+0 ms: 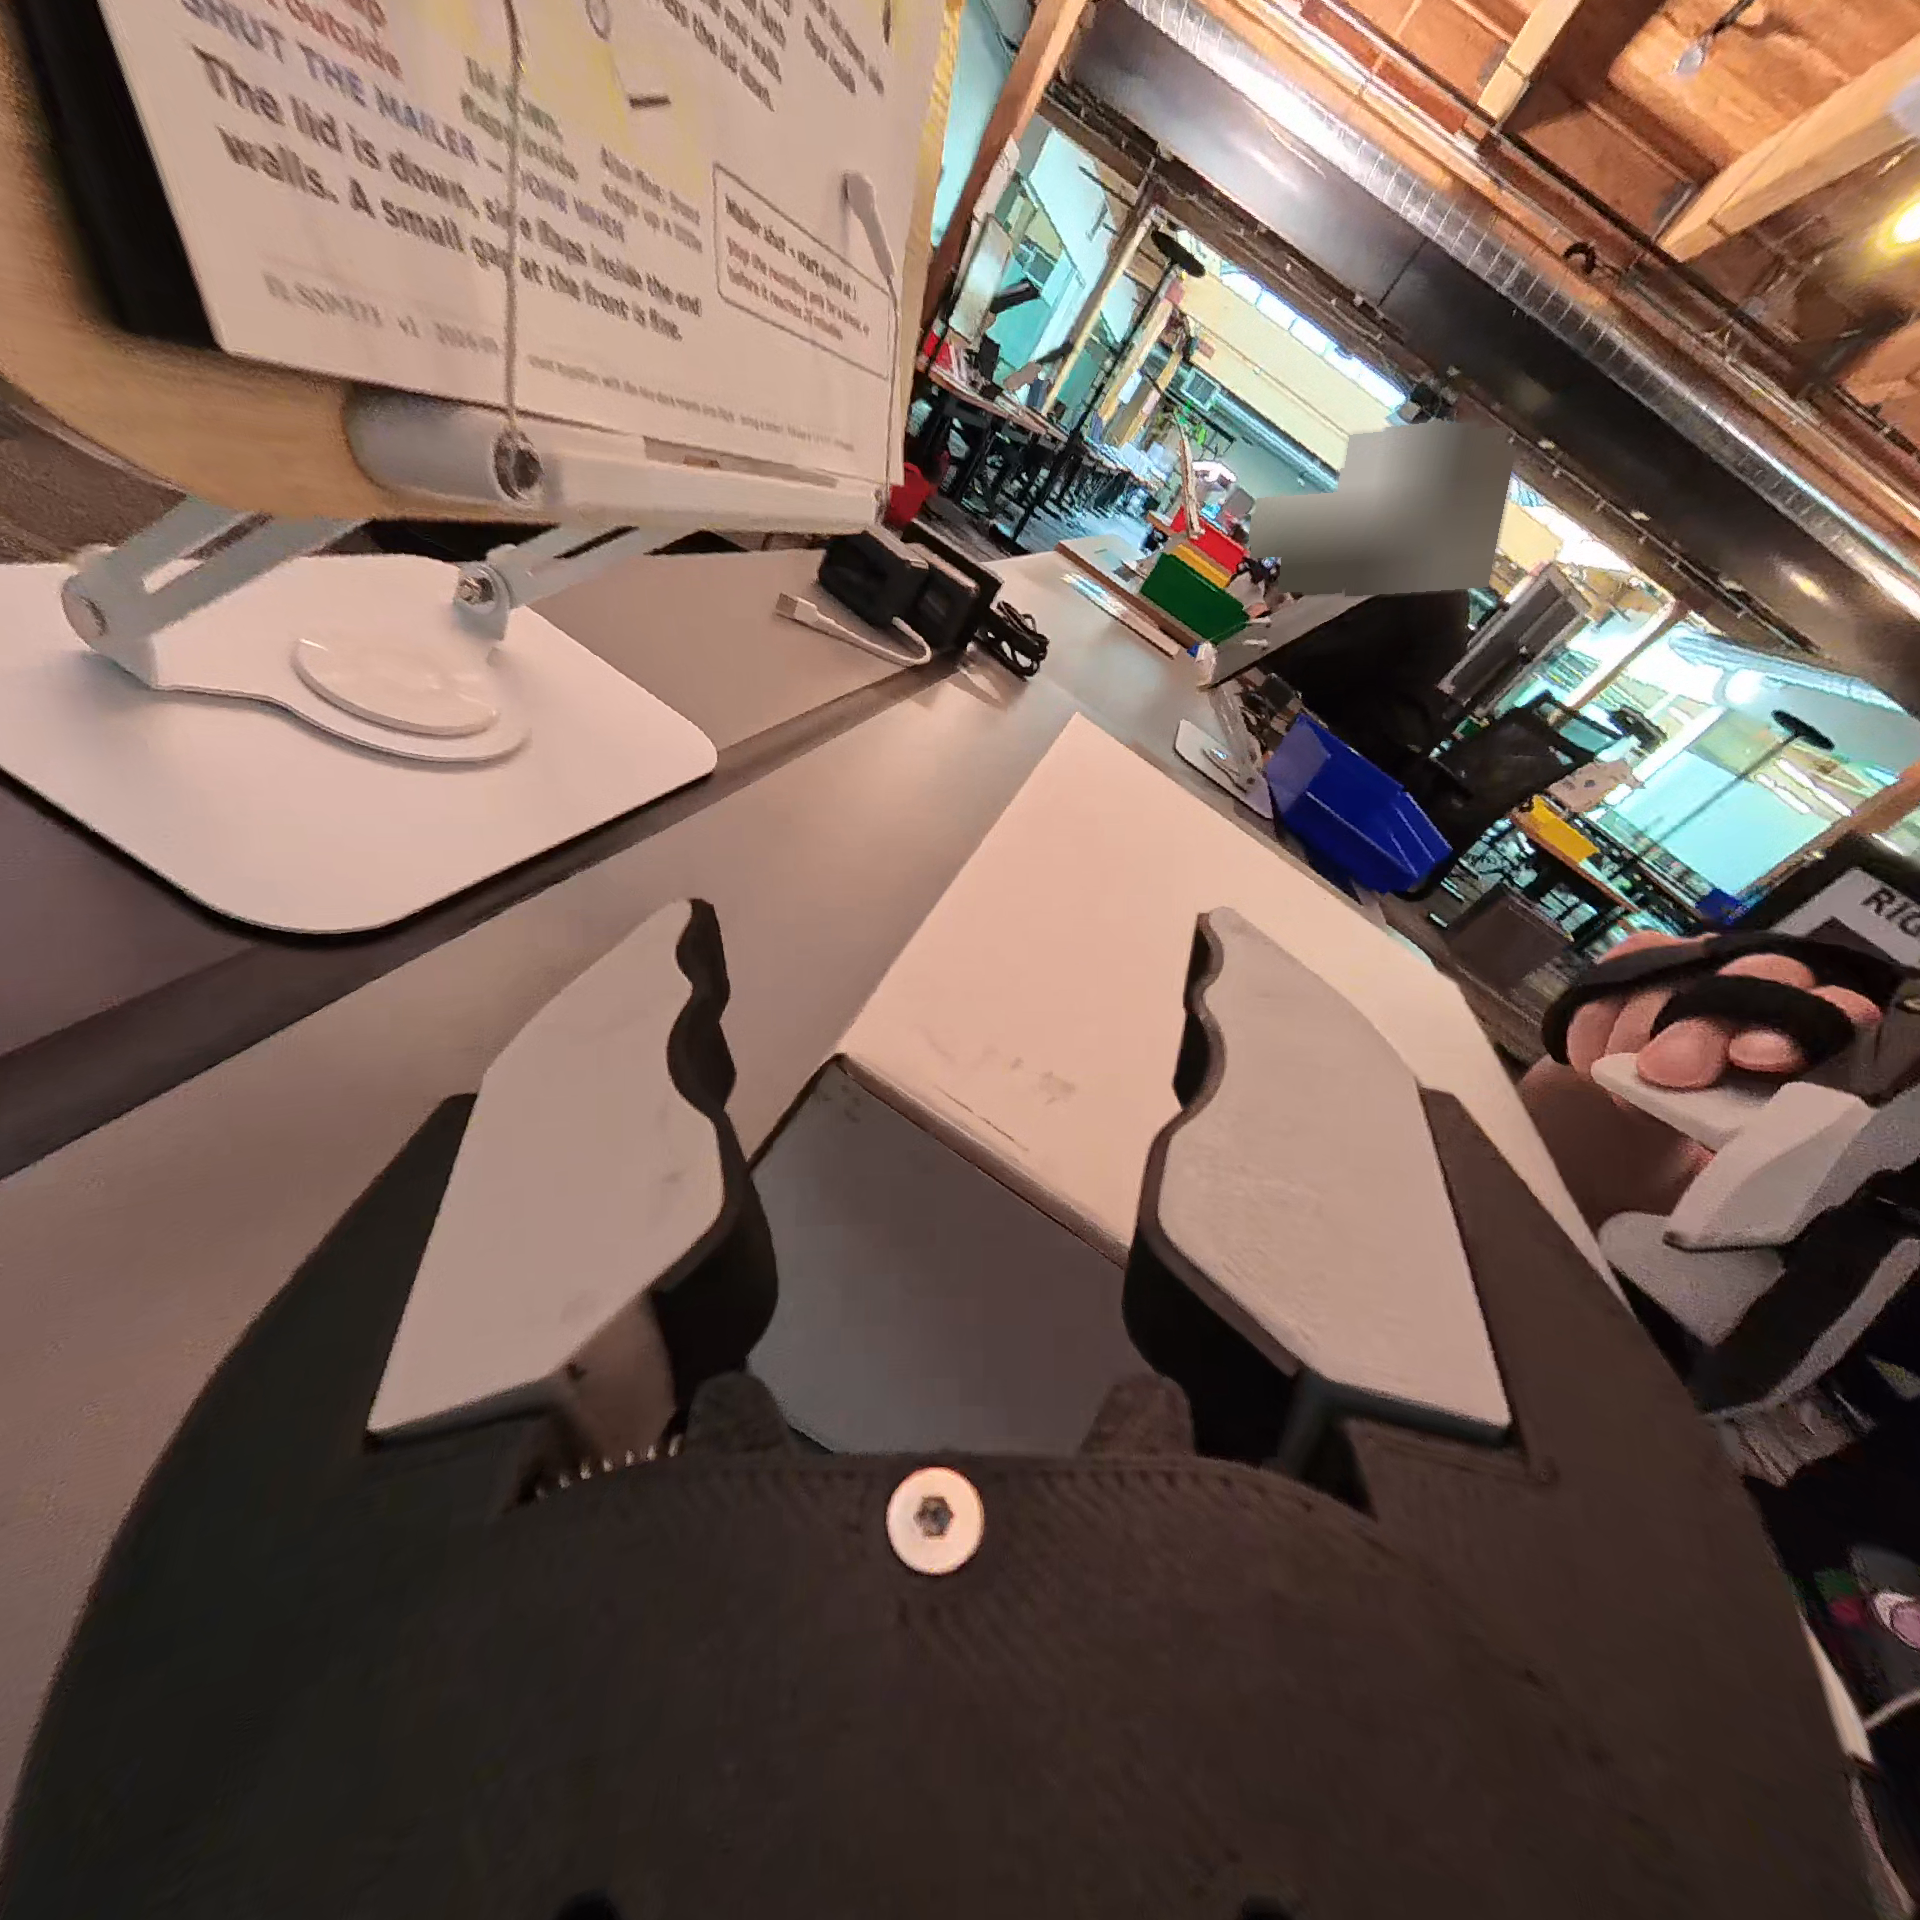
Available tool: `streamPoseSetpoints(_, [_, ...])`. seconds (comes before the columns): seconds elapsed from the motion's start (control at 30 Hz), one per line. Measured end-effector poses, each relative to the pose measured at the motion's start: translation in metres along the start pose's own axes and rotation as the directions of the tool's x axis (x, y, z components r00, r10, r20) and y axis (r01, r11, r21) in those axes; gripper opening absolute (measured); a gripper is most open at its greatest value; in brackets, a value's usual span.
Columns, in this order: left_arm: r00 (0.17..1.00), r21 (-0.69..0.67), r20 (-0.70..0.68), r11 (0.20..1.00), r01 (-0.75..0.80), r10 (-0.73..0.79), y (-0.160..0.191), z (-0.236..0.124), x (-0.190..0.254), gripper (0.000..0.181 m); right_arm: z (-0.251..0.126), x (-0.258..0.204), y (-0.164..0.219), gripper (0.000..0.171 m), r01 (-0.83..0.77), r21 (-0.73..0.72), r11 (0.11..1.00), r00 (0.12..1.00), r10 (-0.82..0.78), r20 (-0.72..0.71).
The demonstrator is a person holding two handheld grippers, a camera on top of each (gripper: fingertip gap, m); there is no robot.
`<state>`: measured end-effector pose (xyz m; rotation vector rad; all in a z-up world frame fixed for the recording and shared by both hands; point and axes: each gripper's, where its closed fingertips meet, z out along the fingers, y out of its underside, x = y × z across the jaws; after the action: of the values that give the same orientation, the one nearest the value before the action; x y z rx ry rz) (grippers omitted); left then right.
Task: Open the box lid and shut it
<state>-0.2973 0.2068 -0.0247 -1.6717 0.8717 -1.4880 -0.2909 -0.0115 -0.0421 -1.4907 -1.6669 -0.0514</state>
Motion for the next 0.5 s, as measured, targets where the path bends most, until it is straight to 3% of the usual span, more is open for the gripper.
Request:
streamPoseSetpoints(0.2, [0.99,-0.128,-0.114,0.989,0.074,-0.089,0.027,0.01,0.008,0.081,-0.007,0.007,0.005,0.052,-0.01,0.009,1.0,1.0,0.01,-0.027])
streamPoseSetpoints(0.33, [0.986,-0.121,-0.133,0.989,0.087,-0.103,0.03,0.008,0.005,0.067,-0.008,0.001,0.006,0.041,-0.011,0.005,1.0,1.0,0.011,0.008])
streamPoseSetpoints(0.5, [0.987,-0.132,-0.13,0.988,0.078,-0.095,0.033,0.006,0.004,0.059,-0.013,0.003,0.004,0.039,0.032,0.002,0.999,0.999,-0.032,-0.021])
